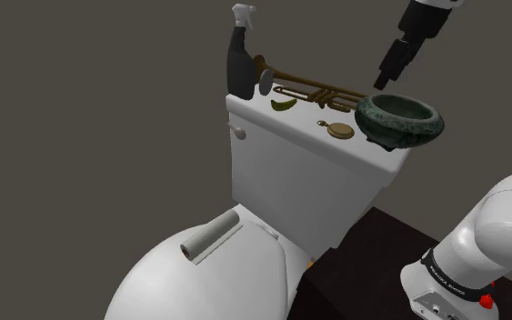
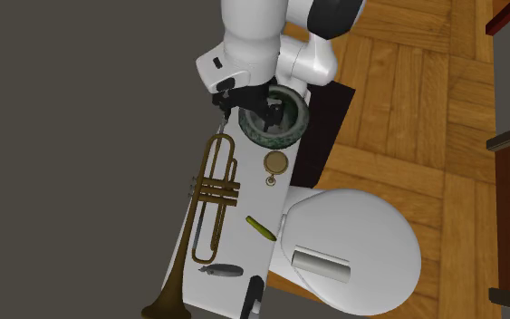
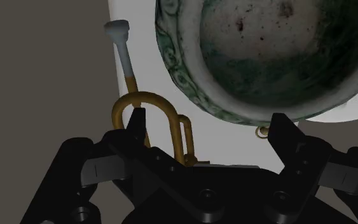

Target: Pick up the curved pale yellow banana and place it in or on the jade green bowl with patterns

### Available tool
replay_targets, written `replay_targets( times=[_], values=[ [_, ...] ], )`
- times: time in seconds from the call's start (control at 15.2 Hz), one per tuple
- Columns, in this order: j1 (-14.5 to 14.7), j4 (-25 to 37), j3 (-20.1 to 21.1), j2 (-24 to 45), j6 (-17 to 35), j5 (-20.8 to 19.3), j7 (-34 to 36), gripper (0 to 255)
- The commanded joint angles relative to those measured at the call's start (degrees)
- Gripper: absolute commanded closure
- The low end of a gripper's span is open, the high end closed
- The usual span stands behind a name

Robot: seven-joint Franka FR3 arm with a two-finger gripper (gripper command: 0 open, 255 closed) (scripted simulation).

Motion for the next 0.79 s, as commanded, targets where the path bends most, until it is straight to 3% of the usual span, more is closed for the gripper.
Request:
replay_targets(
  times=[0.0,0.73],
  values=[
    [0.00,0.00,0.00,0.00,0.00,0.00,0.00,0],
    [3.65,14.77,5.66,24.28,5.43,-0.81,-0.45,0]
  ],
)
